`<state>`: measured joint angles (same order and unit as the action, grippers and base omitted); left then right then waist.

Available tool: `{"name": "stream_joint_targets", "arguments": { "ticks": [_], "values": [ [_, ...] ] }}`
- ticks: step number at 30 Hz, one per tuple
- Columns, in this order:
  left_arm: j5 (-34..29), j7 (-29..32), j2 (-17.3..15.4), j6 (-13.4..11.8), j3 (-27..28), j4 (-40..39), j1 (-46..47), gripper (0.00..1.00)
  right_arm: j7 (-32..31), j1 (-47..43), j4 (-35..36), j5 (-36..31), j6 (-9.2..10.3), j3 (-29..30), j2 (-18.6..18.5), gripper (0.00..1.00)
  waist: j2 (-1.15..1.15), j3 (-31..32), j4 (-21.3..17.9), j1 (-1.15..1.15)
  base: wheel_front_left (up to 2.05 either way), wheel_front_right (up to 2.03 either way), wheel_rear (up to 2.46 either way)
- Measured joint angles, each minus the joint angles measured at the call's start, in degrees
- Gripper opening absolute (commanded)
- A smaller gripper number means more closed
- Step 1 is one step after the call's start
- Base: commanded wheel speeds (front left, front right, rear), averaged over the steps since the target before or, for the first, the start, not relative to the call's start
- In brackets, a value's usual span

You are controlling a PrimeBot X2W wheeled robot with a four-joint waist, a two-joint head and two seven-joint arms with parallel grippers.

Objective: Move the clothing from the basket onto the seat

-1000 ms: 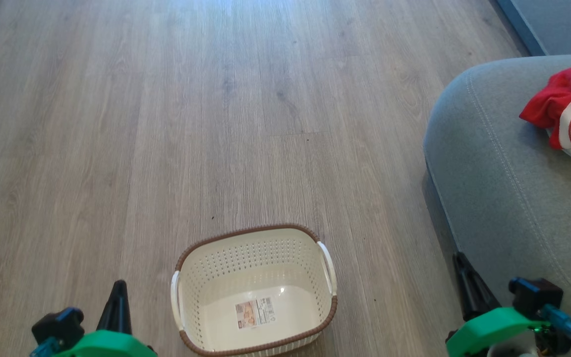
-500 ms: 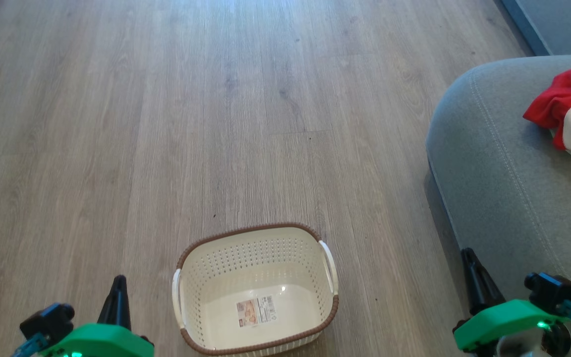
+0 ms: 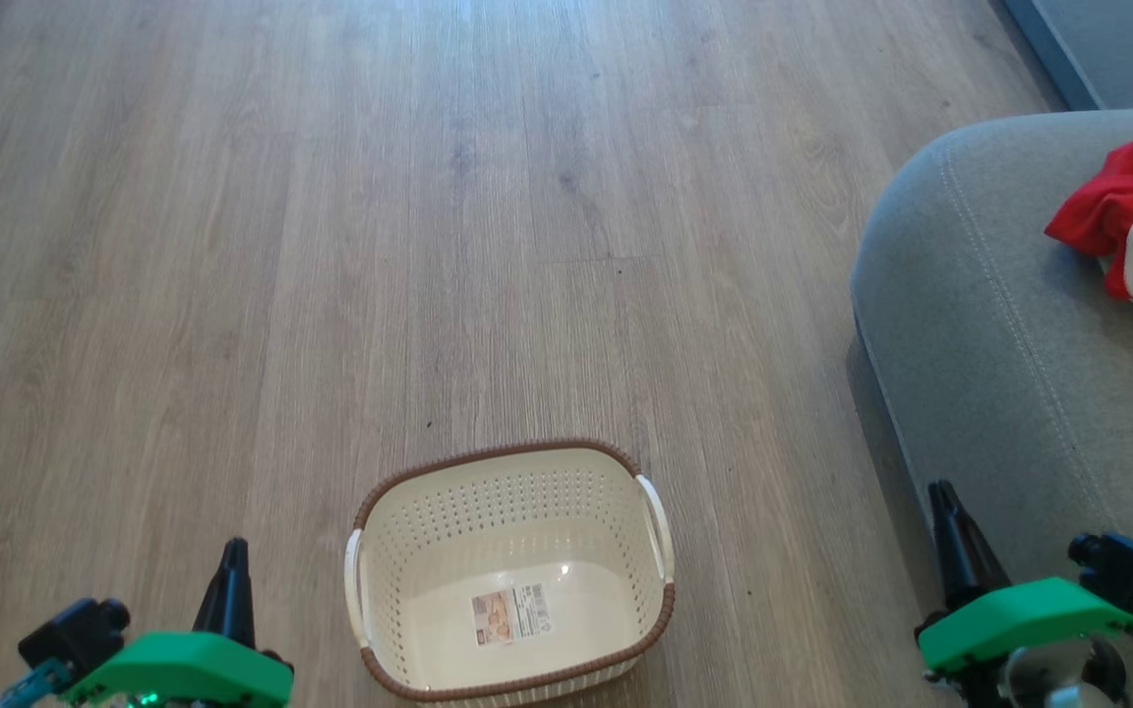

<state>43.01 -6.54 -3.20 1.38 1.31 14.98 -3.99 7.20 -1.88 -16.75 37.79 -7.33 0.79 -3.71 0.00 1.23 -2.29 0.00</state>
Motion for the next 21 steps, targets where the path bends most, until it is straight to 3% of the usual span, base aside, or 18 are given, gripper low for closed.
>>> {"name": "stream_joint_targets", "arguments": {
  "ticks": [21],
  "values": [
    [12.74, 3.23, 0.19, 1.45, 0.71, 0.12, 1.86, 0.00, -3.50, 1.37, 0.21, 14.26, 0.01, 1.51, 0.10, 0.00, 0.00, -0.37, 0.61, 0.00, 0.00, 0.00, 0.00]
  ]
}}
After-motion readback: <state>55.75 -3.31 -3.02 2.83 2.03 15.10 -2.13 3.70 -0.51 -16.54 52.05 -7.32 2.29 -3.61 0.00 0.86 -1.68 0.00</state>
